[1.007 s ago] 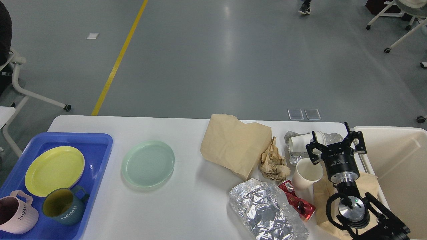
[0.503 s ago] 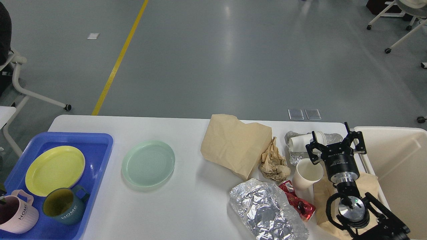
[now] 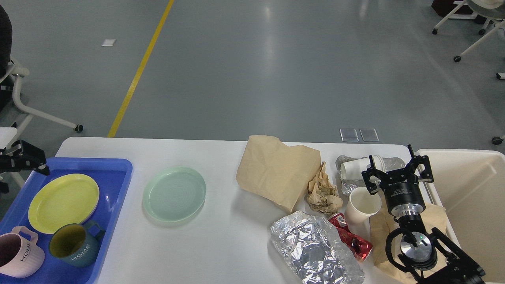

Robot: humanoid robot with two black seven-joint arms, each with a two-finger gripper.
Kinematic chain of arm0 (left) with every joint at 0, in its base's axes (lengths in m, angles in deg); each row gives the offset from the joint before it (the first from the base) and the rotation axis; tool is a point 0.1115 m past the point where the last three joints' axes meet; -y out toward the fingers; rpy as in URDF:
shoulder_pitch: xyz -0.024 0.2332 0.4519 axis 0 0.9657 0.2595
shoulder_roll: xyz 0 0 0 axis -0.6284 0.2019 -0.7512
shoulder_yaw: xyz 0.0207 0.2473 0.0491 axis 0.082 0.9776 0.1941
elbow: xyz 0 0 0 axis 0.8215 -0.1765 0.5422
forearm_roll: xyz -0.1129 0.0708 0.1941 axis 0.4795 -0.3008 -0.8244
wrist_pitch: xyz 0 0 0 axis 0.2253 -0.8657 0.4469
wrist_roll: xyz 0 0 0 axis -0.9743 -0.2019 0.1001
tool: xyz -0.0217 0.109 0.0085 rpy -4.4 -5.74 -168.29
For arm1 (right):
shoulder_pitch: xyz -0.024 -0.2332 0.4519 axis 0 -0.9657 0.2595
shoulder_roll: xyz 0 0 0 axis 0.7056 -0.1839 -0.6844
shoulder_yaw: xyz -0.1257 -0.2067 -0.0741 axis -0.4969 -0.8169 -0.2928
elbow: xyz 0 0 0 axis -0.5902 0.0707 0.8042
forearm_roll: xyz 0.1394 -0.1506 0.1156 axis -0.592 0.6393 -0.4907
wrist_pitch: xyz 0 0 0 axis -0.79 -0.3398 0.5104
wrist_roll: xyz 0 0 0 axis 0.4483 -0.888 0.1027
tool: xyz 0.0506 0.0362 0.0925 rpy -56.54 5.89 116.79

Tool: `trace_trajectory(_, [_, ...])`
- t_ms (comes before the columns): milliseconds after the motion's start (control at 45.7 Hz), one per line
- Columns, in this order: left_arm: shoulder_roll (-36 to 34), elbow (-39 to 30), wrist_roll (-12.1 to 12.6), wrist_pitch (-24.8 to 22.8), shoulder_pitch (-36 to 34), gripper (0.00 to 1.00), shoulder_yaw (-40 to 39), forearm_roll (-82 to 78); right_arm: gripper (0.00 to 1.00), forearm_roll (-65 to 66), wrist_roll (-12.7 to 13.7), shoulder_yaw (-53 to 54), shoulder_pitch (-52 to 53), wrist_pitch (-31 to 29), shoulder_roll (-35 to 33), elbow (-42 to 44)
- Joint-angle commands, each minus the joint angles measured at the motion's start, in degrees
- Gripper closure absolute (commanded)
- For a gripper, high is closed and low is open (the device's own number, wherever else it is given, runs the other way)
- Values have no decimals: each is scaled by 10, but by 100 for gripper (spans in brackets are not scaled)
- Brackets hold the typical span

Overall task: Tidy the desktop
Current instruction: 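Move the left gripper to the pale green plate and grip its rim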

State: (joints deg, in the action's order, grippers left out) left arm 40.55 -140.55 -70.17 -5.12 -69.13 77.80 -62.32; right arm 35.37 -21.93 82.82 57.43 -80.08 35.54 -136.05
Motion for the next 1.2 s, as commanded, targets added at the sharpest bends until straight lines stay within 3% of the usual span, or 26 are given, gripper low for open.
trace_trajectory(0, [100,-77,-37,-5,-108,13,54,2,0,0,0,0,0,0,0,0])
trace_trajectory(241, [267,-178,-32,-15,-214,13,60,97,0,0,0,0,0,0,0,0])
trace_trajectory(416, [333,-202,-33,-78,-278,13,36,123,0,0,0,0,0,0,0,0])
trace_trajectory(547, [348,-216,-34,-110,-311,13,25,136,0,0,0,-1,0,0,0,0])
trace_trajectory(810, [361,-224,-41,-112,-302,13,15,138,0,0,0,0,0,0,0,0])
trace_trajectory(875, [357,-224,-40,-120,-299,8,15,137,0,0,0,0,0,0,0,0])
trace_trajectory(1182, [333,-204,-41,-102,-227,6,11,145,0,0,0,0,0,0,0,0])
